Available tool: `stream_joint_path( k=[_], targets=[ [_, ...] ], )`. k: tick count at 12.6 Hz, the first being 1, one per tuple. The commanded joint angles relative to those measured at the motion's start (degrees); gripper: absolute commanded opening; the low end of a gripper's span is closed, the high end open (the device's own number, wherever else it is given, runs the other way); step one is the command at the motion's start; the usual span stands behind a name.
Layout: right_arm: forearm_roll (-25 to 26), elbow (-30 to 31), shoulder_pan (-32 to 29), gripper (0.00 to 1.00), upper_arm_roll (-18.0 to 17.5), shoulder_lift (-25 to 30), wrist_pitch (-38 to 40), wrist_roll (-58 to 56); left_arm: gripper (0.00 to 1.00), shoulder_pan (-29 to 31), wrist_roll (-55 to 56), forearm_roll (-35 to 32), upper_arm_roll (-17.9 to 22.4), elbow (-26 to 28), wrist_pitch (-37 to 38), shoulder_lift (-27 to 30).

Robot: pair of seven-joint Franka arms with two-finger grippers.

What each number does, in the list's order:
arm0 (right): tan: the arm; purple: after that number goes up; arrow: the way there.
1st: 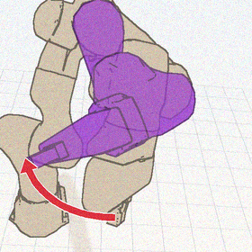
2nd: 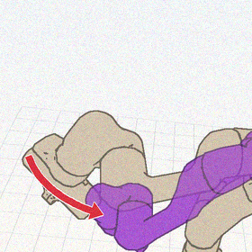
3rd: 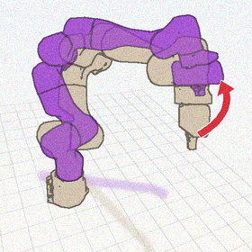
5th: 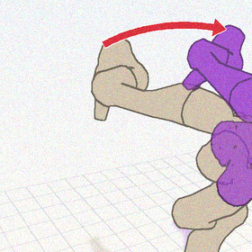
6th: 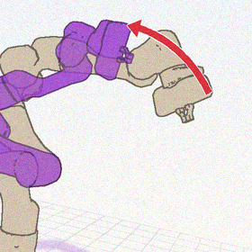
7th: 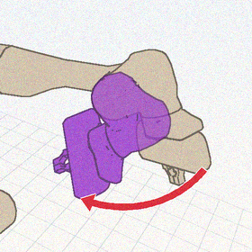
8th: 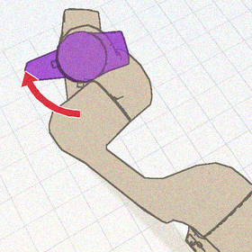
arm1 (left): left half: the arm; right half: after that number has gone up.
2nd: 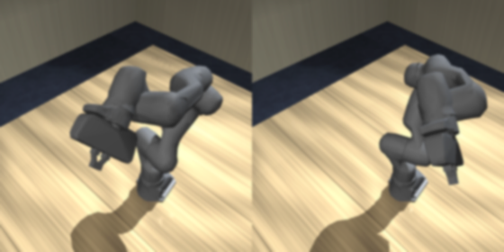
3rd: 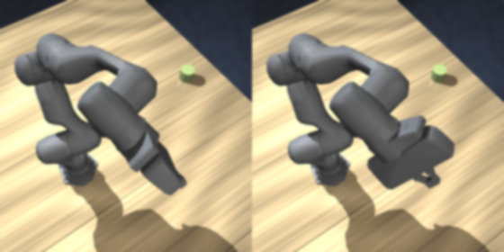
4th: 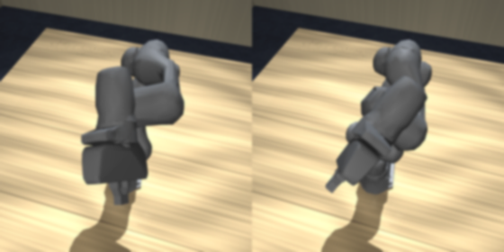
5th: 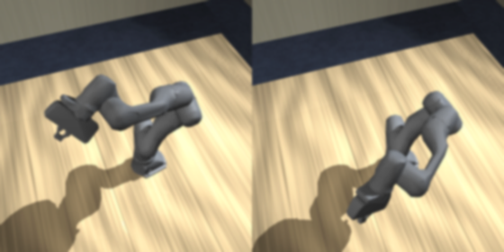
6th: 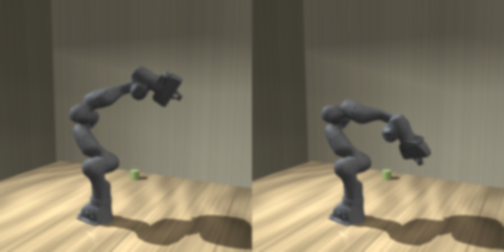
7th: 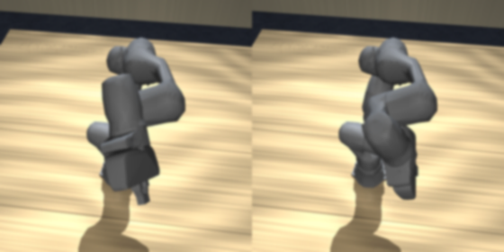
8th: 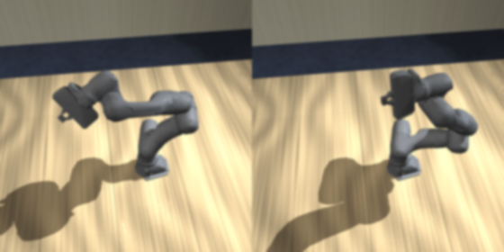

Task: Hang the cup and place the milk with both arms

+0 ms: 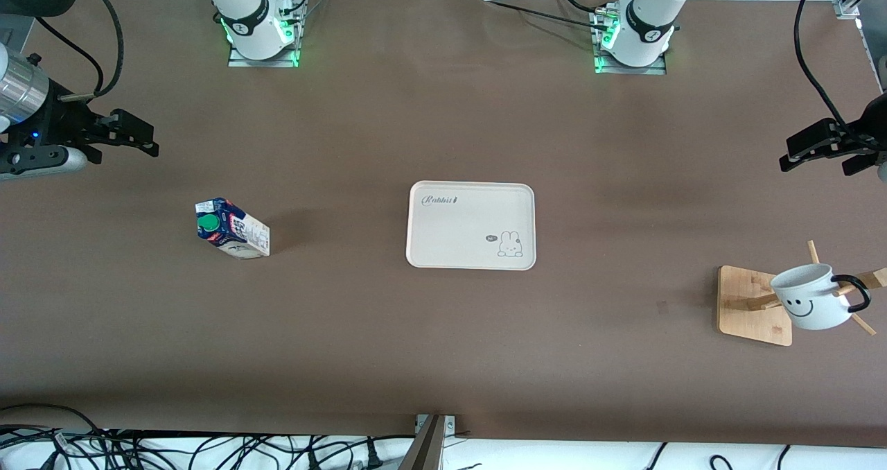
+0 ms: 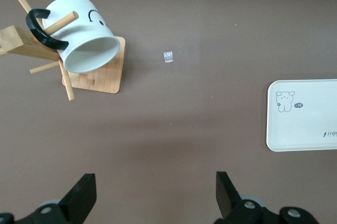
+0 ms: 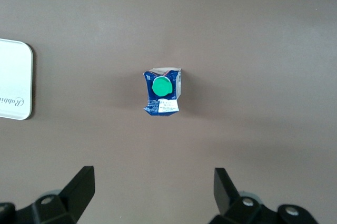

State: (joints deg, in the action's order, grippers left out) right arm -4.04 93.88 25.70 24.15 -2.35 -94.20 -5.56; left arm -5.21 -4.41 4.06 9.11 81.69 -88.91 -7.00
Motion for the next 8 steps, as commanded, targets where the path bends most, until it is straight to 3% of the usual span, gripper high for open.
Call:
stream_joint_path(
  k=[1, 6, 7, 8],
  targets=[
    [1.31, 0.78, 0.31, 1.00, -0.33, 1.65, -0.64, 0.99, 1.00, -0.24, 1.60, 0.25, -0.14, 0.76, 0.75, 0.93],
    [1.84, 1.47, 0.31, 1.00, -0.25, 4.02, 0.15, -0.07, 1.00, -0.41, 0.90, -1.95, -0.41, 0.23, 1.29, 0.49],
    [1.93, 2.17, -0.30, 1.00, -0.94, 4.02, -0.02, 0.02, 1.00, -0.41, 0.46, -2.47, -0.41, 0.32, 1.29, 0.49],
    [1.93, 2.18, -4.13, 1.00, -4.52, 4.11, 0.06, 0.02, 1.00, -0.41, -0.85, -3.52, -0.41, 0.32, 1.37, 0.49]
  ],
)
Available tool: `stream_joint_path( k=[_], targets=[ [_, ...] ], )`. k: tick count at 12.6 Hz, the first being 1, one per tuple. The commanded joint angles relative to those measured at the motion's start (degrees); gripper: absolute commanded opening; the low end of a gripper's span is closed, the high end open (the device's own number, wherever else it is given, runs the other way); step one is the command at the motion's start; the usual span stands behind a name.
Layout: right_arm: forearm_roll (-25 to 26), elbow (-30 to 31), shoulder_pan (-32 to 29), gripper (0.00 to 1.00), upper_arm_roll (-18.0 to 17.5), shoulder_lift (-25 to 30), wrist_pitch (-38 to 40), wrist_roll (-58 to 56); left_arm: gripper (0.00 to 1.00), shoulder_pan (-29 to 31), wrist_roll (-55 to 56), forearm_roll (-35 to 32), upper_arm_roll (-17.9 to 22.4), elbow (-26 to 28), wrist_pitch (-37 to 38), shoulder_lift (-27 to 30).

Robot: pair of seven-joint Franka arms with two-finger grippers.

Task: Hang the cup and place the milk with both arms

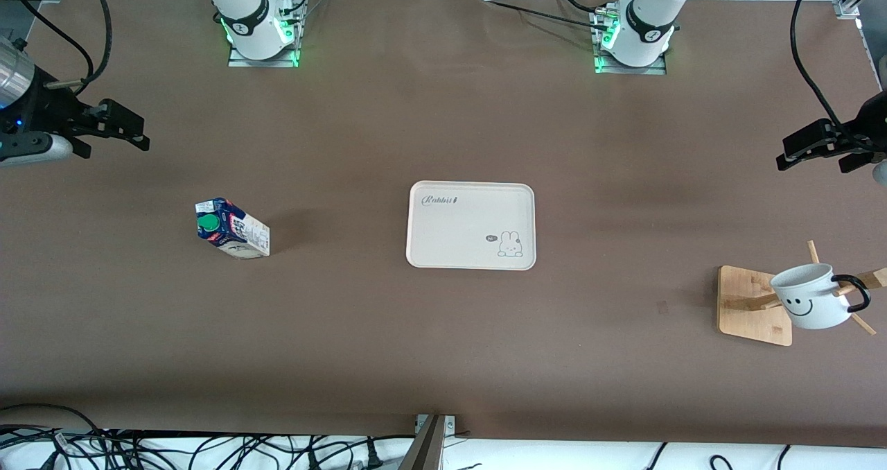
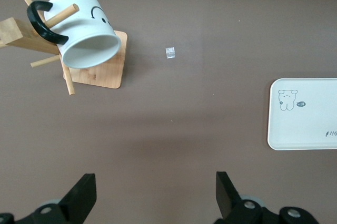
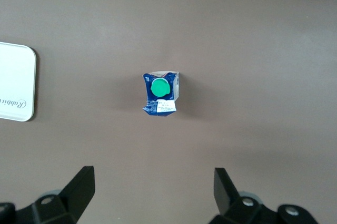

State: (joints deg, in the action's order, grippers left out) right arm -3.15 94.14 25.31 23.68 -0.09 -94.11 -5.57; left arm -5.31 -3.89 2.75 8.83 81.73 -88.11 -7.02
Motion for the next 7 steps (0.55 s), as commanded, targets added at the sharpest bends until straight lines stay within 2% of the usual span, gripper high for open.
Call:
stream_joint_path(
  k=[1, 2, 3, 5, 7],
  targets=[
    [1.12, 1.75, -11.61, 1.00, -12.25, 1.85, -0.02, -0.05, 1.00, -0.40, -2.95, -2.57, -0.13, 0.27, 0.83, 0.52],
    [1.38, 1.57, -18.30, 1.00, -19.30, 1.94, 0.07, -0.14, 1.00, -0.31, -3.22, -2.40, -0.13, 0.18, 1.53, 0.52],
    [1.65, 1.22, -21.24, 1.00, -22.41, 1.94, 0.24, -0.05, 1.00, -0.31, -3.05, -2.32, -0.13, 0.18, 1.80, 0.52],
    [1.74, 0.96, -24.85, 1.00, -24.98, 1.76, 0.15, -0.14, 1.00, -0.40, -2.70, -2.05, -0.13, 0.27, 3.03, 0.52],
    [1.74, -0.44, -25.13, 1.00, -25.52, 1.32, 0.42, -0.14, 1.00, -0.31, -2.70, -2.14, -0.13, 0.27, 3.47, 0.52]
  ],
)
